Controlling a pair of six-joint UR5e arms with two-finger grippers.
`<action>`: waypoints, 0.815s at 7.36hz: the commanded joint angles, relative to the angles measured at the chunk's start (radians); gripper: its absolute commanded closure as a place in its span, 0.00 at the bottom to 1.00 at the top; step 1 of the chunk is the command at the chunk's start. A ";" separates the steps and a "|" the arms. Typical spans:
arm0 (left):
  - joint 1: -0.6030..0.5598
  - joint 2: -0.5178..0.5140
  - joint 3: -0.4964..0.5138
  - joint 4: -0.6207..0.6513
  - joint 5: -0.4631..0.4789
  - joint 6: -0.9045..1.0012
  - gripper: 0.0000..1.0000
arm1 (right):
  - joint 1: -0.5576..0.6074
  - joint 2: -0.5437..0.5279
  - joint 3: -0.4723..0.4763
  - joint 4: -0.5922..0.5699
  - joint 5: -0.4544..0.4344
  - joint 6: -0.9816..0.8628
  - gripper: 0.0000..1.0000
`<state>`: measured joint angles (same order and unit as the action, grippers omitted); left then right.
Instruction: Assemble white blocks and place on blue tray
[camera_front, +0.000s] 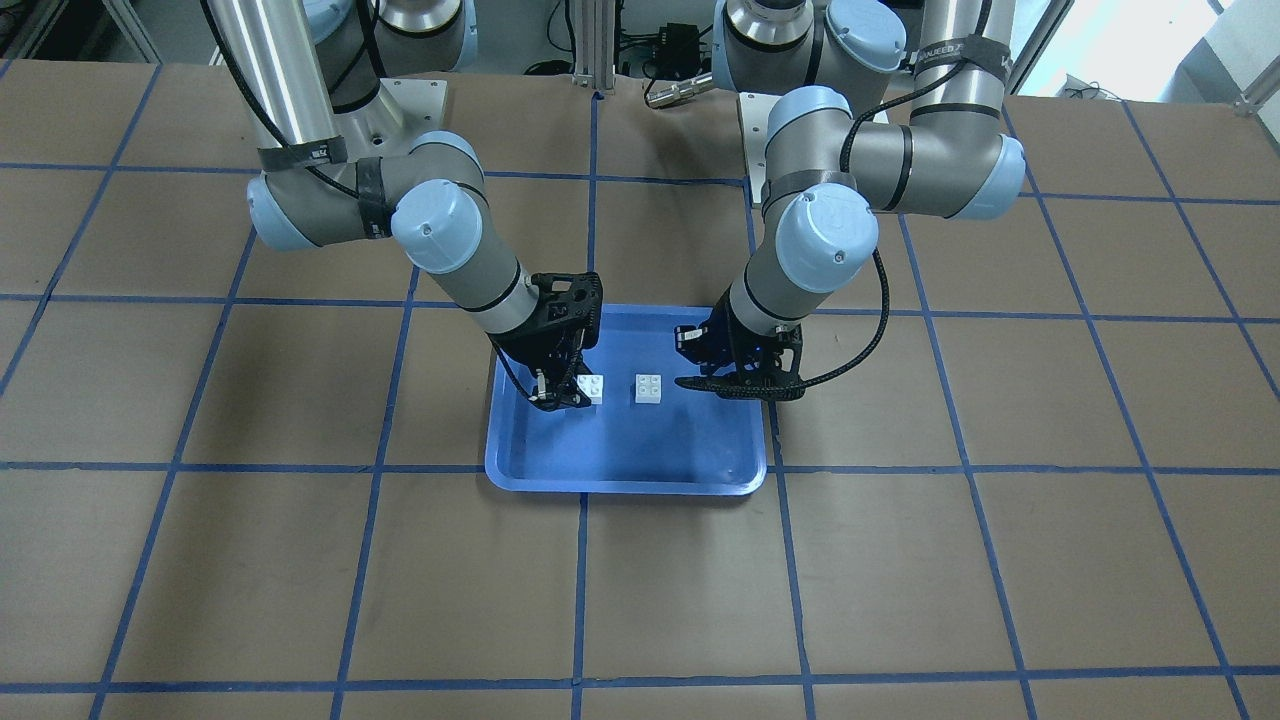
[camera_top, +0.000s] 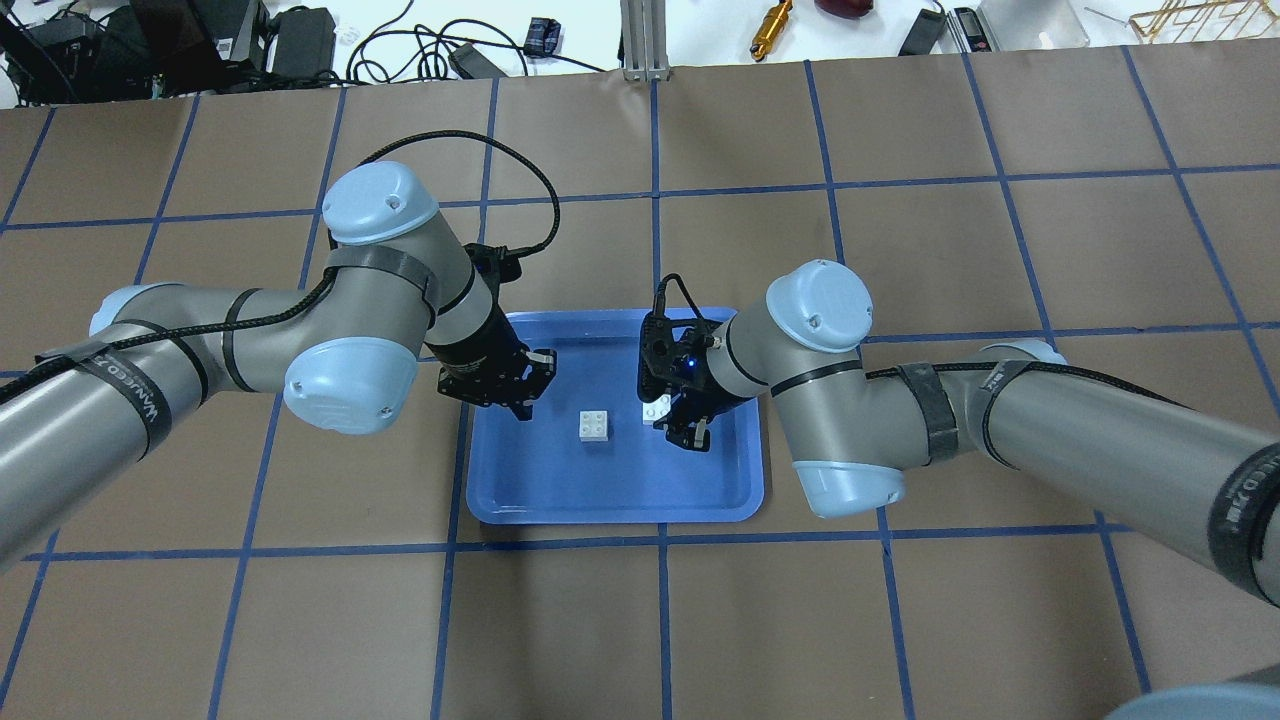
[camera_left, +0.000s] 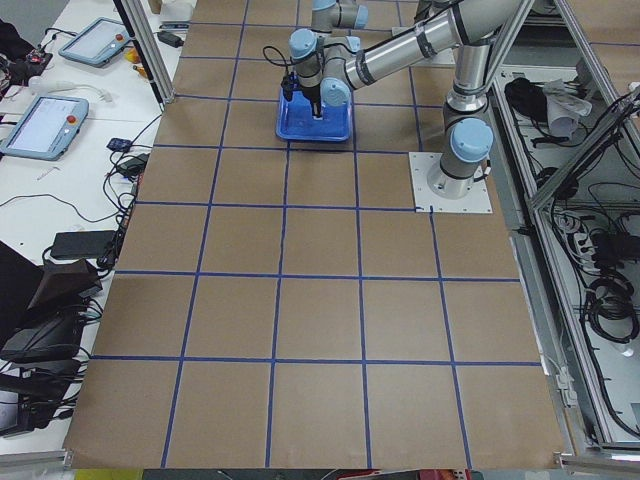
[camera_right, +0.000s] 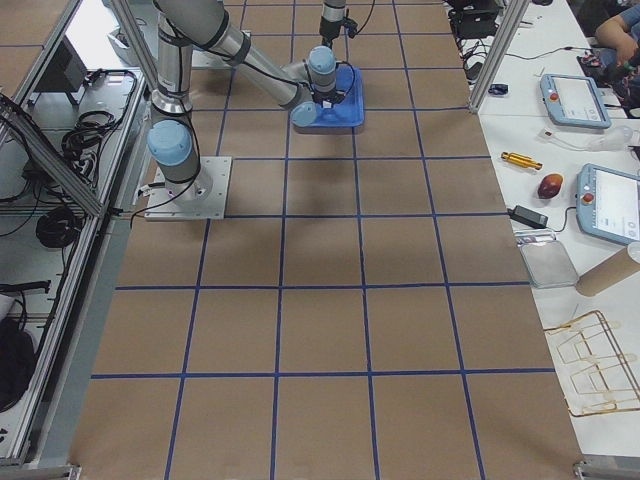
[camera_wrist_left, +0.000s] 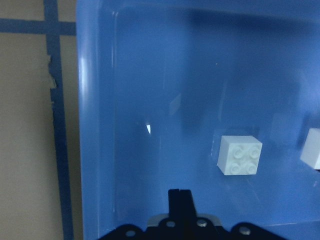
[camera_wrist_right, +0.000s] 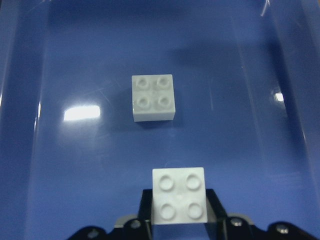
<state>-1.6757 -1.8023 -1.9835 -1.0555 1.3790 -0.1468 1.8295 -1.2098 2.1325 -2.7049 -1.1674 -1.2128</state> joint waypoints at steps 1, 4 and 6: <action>-0.009 -0.049 0.000 0.086 -0.024 -0.019 1.00 | 0.033 0.004 0.001 -0.015 -0.005 0.038 1.00; -0.027 -0.075 -0.015 0.133 -0.028 -0.019 1.00 | 0.036 0.006 0.000 -0.021 -0.003 0.055 1.00; -0.027 -0.101 -0.015 0.169 -0.029 -0.010 1.00 | 0.037 0.018 -0.003 -0.039 0.000 0.062 1.00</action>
<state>-1.7022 -1.8876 -1.9986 -0.9157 1.3514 -0.1588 1.8656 -1.1995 2.1303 -2.7307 -1.1691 -1.1546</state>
